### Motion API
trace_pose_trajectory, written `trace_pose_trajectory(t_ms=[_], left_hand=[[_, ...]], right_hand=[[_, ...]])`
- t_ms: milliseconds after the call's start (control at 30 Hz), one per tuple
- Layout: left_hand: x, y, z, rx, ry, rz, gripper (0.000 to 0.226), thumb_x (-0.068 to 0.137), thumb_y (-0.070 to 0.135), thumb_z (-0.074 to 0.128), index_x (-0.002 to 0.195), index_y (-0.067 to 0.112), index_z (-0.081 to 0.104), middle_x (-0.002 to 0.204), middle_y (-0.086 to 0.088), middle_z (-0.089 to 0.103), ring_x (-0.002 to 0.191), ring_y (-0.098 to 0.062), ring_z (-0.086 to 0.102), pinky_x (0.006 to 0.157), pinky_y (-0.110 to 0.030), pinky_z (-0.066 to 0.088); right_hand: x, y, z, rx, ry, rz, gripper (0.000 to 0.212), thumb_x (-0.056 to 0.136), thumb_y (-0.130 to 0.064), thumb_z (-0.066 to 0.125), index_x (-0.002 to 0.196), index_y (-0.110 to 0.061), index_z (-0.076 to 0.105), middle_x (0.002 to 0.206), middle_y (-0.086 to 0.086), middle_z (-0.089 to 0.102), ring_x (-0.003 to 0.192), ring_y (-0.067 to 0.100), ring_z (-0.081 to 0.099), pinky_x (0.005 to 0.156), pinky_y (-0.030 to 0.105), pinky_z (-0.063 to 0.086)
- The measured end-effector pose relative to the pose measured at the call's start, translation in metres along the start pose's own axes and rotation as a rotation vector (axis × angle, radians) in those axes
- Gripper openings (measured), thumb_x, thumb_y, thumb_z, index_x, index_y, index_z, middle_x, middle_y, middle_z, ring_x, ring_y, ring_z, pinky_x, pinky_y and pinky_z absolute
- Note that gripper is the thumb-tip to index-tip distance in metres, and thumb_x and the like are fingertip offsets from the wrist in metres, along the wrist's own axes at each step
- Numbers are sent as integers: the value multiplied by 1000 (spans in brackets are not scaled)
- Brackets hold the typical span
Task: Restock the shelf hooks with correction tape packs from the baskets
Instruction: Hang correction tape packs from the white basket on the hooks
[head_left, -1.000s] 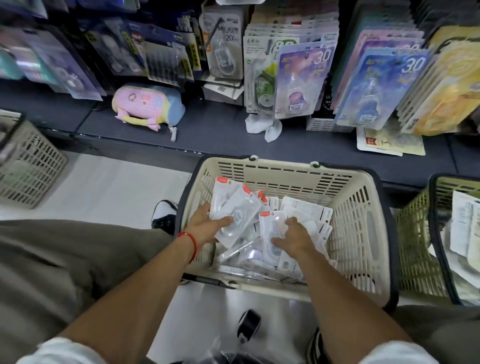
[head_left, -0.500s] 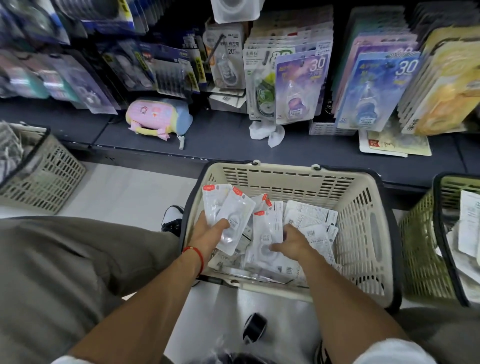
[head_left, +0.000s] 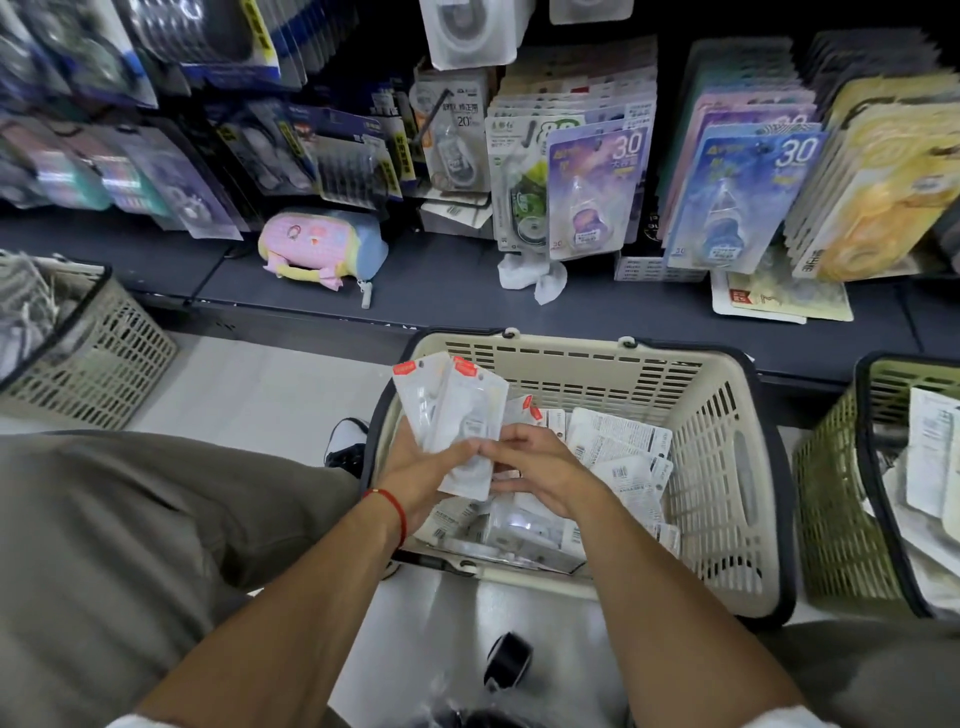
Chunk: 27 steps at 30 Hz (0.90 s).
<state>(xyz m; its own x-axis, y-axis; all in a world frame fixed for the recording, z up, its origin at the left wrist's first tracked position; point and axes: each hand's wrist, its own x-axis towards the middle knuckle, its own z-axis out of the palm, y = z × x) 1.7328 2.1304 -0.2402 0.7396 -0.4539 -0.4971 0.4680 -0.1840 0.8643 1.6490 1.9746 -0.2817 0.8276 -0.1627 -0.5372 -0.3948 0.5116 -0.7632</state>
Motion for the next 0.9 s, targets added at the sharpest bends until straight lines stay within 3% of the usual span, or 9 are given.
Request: trace_pose_trajectory(t_ms=[100,167,267,367,467,567,667,800,900], left_hand=[[3,12,-15,5,193,81,71,79,0,87,136,23,52,125,-8,71,114,-31,71,91,-55,61],[1,20,-25,-16,250,137,67,78,2,87,130,26,52,121,-2,71,105,-20,74,78,-36,65],[-8,24,-36,25,276,183,65,77,8,90,127,30,54,117,2,73,98,-14,76,74,-29,63],[-15,22,-43,38,291,204,64,76,9,90,126,32,56,114,4,76,102,-18,76,81,-36,63],[-16,23,-47,29,290,217,64,76,9,90,126,32,56,110,8,77,101,-17,76,79,-36,63],[-14,24,-43,87,294,236,66,76,11,91,127,32,54,111,8,75,102,-16,74,81,-33,62],[-11,24,-36,166,283,259,66,76,16,92,122,41,51,115,8,69,103,-10,69,80,-28,57],[-12,29,-24,148,285,283,61,77,19,92,111,45,49,113,8,66,103,-10,66,78,-26,56],[-19,38,-4,35,170,262,60,75,27,94,119,43,55,118,5,71,110,-20,70,86,-40,61]], right_hand=[[13,9,7,-50,260,62,47,100,-49,66,112,-4,69,102,15,76,86,28,77,77,43,66],[20,18,12,-315,429,209,63,98,-61,61,112,0,62,109,11,70,90,31,75,69,41,66],[27,29,30,-499,395,401,76,86,-72,65,134,-14,53,121,9,60,88,29,72,57,33,60],[38,39,43,-562,355,353,60,95,-53,64,136,-9,58,110,6,63,94,31,74,76,40,65],[43,48,36,-430,432,288,38,101,-27,55,127,0,63,124,17,70,111,39,70,96,48,60],[27,48,18,-112,408,278,23,103,-10,58,117,5,67,115,27,74,100,42,74,84,50,64],[1,36,2,-44,392,195,19,107,-15,56,113,-1,68,107,18,77,88,32,76,70,42,65],[-27,-4,-13,41,391,26,24,109,-25,55,123,-10,67,114,11,77,104,31,72,97,50,57],[-39,-49,-11,38,420,-111,19,107,-30,60,108,-17,73,110,11,79,97,25,73,98,50,56]])
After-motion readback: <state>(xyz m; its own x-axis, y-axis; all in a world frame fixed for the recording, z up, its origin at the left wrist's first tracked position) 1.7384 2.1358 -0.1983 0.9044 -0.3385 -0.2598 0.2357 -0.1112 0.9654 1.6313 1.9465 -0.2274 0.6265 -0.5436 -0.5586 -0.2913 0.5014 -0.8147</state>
